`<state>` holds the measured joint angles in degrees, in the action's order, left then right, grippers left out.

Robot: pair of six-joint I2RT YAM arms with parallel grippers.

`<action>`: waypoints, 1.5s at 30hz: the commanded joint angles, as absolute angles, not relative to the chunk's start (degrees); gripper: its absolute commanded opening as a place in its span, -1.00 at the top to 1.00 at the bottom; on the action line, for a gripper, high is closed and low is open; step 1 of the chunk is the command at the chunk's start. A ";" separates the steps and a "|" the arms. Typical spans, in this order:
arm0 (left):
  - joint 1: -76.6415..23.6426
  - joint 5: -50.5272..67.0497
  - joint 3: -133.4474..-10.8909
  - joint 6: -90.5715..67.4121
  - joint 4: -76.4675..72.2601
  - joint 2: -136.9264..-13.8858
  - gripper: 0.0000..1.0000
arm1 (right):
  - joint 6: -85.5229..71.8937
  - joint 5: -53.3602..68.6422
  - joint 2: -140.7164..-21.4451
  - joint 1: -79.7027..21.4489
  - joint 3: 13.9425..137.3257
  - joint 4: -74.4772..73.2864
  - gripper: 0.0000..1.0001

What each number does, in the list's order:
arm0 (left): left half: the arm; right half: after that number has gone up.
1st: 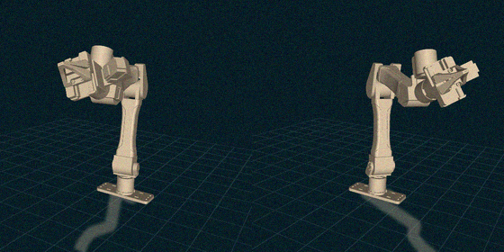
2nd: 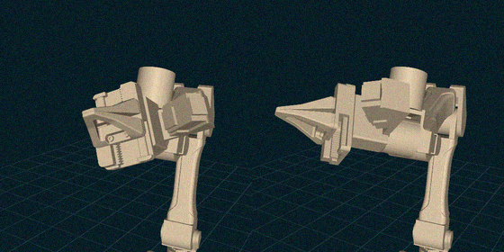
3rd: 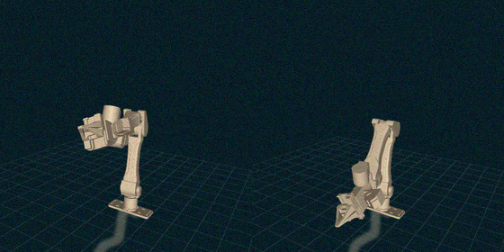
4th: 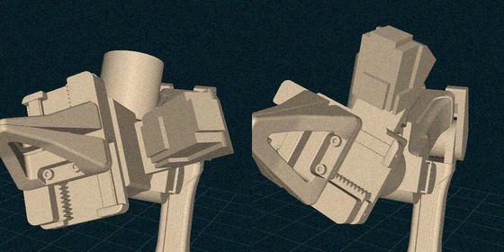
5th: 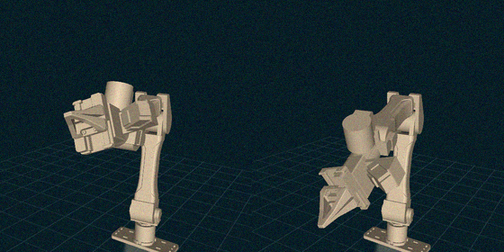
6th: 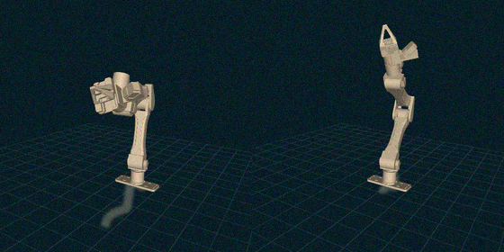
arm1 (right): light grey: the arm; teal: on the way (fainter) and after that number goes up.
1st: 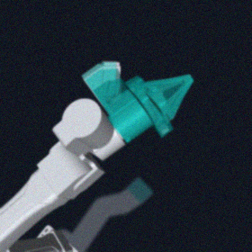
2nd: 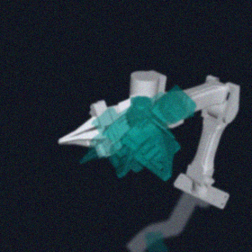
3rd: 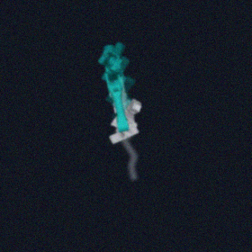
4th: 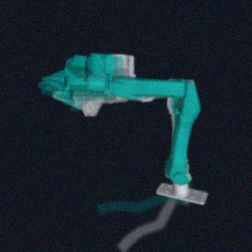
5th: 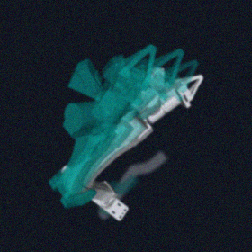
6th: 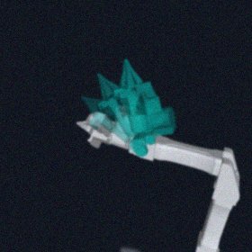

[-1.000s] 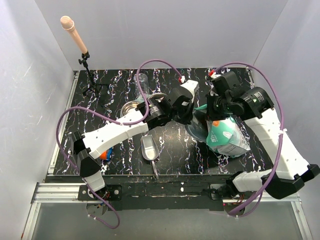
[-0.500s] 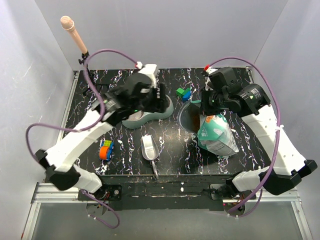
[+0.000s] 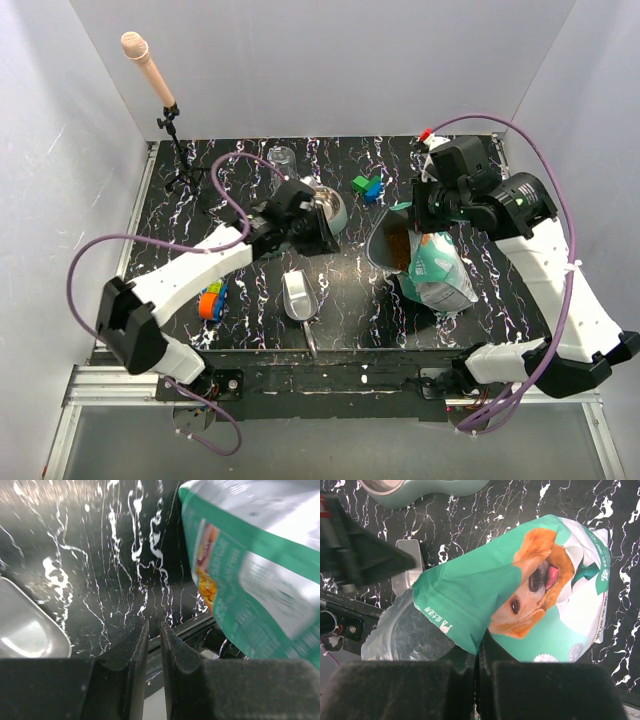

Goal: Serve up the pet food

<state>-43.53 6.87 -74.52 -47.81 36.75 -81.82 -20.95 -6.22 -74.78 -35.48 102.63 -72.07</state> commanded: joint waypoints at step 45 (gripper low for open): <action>-51.59 9.50 -97.13 -49.26 31.07 -118.07 0.54 | -13.27 -11.78 -67.24 -33.75 84.22 -55.55 0.97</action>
<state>-53.93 7.88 -99.81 -67.46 12.93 -133.86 -12.14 -14.50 -71.07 -33.76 88.73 -62.63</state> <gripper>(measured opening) 0.192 0.022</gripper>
